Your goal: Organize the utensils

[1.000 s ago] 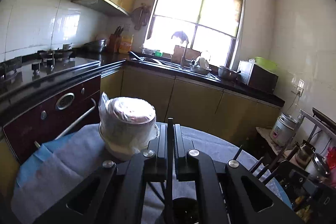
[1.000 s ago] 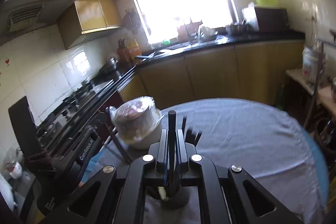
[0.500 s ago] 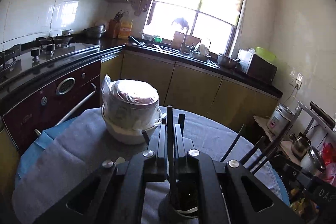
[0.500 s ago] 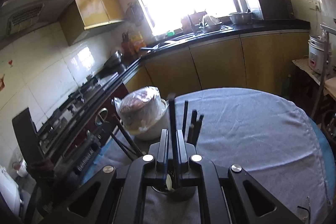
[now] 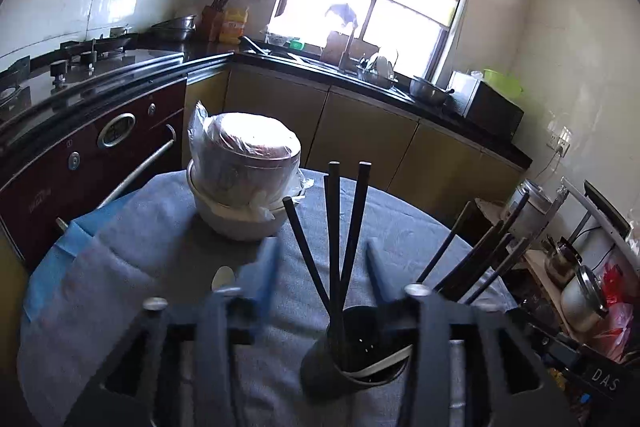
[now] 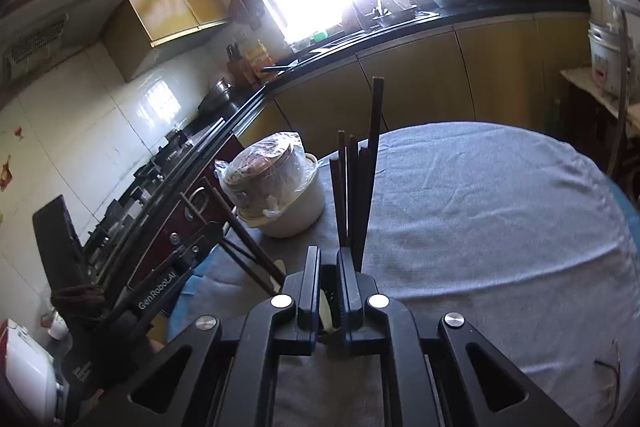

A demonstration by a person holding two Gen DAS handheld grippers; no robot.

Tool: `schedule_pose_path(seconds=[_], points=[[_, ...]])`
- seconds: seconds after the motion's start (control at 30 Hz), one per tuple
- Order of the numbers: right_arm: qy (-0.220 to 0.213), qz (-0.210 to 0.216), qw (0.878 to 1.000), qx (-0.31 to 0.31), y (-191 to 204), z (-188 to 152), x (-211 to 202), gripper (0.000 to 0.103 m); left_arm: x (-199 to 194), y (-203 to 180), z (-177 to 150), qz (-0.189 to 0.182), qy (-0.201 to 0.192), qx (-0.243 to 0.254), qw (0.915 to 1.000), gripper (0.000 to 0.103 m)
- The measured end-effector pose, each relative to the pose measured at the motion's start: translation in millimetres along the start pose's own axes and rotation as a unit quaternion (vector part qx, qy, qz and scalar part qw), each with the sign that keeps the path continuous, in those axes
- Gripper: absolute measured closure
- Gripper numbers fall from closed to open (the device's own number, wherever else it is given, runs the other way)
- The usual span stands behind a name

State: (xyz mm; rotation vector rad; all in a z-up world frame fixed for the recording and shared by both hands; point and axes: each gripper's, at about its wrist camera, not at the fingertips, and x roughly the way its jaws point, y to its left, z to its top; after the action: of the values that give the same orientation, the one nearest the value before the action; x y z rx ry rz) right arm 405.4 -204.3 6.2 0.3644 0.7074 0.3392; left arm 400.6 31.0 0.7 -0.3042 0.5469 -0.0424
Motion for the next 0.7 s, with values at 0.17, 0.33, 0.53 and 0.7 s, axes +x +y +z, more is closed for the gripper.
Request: schedule_pose_path(seconds=[0.17,0.33,0.53,0.7], points=[[-0.001,0.006,1.000,0.024,-4.3,-19.5,-24.5,0.039,-36.5,0.9,-16.6,0.011,0.018,0.033,0.9992,0.034],[-0.004,-0.004,1.000,0.010,7.1,-60.4,-65.1,0.039,-100.2,5.7,-49.0,0.043,0.040,0.068,0.9960,0.034],[-0.021,-0.039,0.998,-0.046,42.6,-116.5,-131.5,0.036,-191.2,9.4,-95.2,0.077,0.040,0.097,0.9915,0.022],[-0.036,-0.054,0.995,-0.078,67.9,-144.8,-182.7,0.030,-236.8,0.4,-114.8,0.078,0.043,0.108,0.9902,0.021]])
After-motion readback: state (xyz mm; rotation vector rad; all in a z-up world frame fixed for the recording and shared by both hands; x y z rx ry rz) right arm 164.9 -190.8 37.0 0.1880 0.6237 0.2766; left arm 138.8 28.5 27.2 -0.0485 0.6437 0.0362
